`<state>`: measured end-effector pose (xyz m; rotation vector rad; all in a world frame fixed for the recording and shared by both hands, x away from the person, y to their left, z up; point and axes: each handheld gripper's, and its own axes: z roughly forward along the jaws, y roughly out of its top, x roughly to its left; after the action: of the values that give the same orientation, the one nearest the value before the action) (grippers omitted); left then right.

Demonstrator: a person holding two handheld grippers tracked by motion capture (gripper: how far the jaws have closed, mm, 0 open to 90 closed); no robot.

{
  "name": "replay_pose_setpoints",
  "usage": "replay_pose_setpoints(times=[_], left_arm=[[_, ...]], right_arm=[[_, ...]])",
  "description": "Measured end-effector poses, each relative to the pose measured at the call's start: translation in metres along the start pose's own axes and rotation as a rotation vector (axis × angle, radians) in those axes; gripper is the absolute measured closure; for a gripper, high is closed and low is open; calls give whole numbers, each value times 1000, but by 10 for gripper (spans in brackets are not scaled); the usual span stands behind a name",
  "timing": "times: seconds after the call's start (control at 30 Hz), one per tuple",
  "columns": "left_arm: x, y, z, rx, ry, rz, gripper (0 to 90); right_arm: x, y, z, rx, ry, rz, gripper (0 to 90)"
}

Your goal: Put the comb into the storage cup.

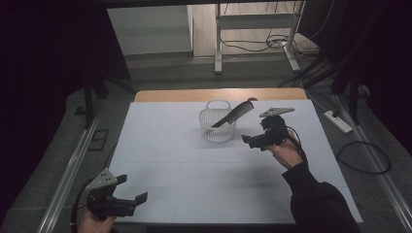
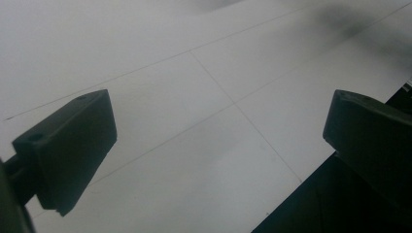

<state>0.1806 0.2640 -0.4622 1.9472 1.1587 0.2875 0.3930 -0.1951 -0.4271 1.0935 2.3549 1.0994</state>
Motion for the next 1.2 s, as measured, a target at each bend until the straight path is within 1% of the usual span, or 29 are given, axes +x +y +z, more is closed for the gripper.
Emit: replay_pose_setpoints(times=[0.23,0.4,0.57,0.93,1.07,1.2], left_arm=[[0,0,0,-1,-1,-1,0],[0,0,0,0,-2,-2,0],[0,0,0,0,-4,2,0],[1,0,0,-2,-6,-1,0],[0,0,0,-1,-5,-2,0],[1,0,0,-1,-6,-3,0]], right_arm=[[5,-9,-8,4,10,-17,0],[9,-15,-13,-11,-7,-36,0],[13,-21,-16,-6,-3,-41,0],[20,-32,-25,5,20,-50,0],[22,-35,-30,3,54,-49,0],[24,-40,-35,10,73,-49,0]])
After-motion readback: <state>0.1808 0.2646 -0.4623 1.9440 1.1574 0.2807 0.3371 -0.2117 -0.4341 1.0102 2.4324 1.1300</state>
